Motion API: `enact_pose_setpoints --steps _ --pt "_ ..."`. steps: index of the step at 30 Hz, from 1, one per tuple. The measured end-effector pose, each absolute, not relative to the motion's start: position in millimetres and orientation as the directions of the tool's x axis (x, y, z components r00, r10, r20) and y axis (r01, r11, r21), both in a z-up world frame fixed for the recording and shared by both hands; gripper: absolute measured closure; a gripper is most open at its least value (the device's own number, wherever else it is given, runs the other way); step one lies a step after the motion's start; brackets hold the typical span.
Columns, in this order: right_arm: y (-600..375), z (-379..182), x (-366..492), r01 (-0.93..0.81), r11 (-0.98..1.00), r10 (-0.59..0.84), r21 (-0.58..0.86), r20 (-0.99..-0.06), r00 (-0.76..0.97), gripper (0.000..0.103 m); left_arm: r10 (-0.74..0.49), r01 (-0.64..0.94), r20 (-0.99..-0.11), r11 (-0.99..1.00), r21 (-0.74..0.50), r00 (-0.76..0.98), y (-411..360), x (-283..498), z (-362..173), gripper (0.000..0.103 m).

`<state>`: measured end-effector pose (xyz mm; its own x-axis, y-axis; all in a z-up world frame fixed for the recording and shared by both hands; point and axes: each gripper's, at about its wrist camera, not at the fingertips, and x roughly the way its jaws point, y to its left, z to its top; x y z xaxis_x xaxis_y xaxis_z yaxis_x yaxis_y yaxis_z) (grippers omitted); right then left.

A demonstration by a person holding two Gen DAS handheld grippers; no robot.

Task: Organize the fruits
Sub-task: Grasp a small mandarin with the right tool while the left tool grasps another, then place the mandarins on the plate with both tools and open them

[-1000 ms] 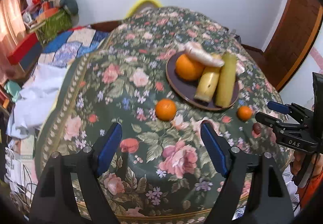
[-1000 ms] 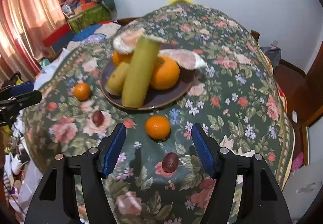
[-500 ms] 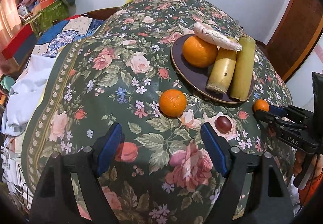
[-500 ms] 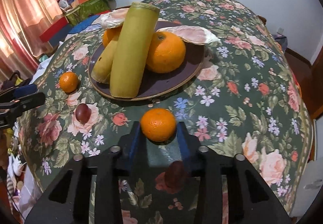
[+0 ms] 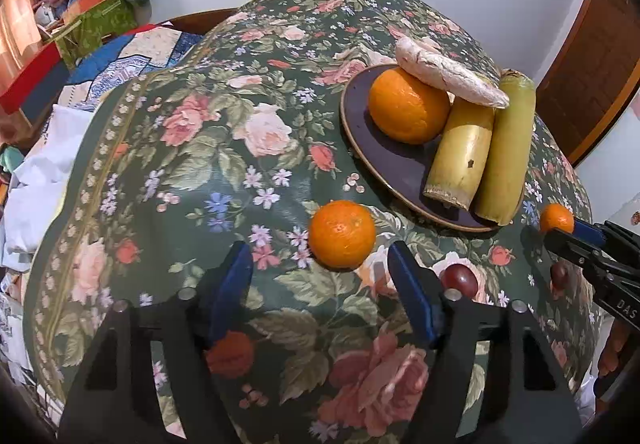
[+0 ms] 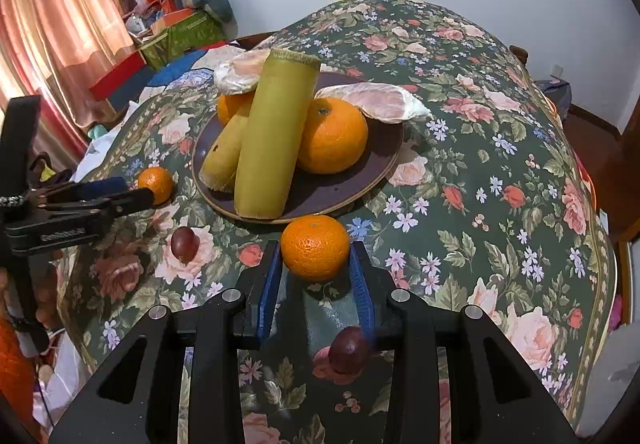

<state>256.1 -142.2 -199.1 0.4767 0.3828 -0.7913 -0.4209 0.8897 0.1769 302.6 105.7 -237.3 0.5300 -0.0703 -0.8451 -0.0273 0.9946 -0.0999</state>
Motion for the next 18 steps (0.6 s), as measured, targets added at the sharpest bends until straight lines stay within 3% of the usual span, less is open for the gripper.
enact_pose_setpoints --steps 9,14,18 --pt "-149 -198 261 -0.403 0.897 0.378 0.180 -0.786 0.489 0.072 -0.043 -0.008 -0.845 0.998 -0.056 0.533 95 313 -244 0.045" --pt "-152 -195 261 -0.398 0.900 0.375 0.178 -0.780 0.500 0.072 -0.073 0.001 -0.846 0.996 -0.086 0.528 96 316 -246 0.066" --pt "-154 -192 262 -0.397 0.900 0.378 0.179 -0.775 0.507 0.072 -0.071 0.002 -0.848 0.997 -0.082 0.525 94 315 -244 0.066"
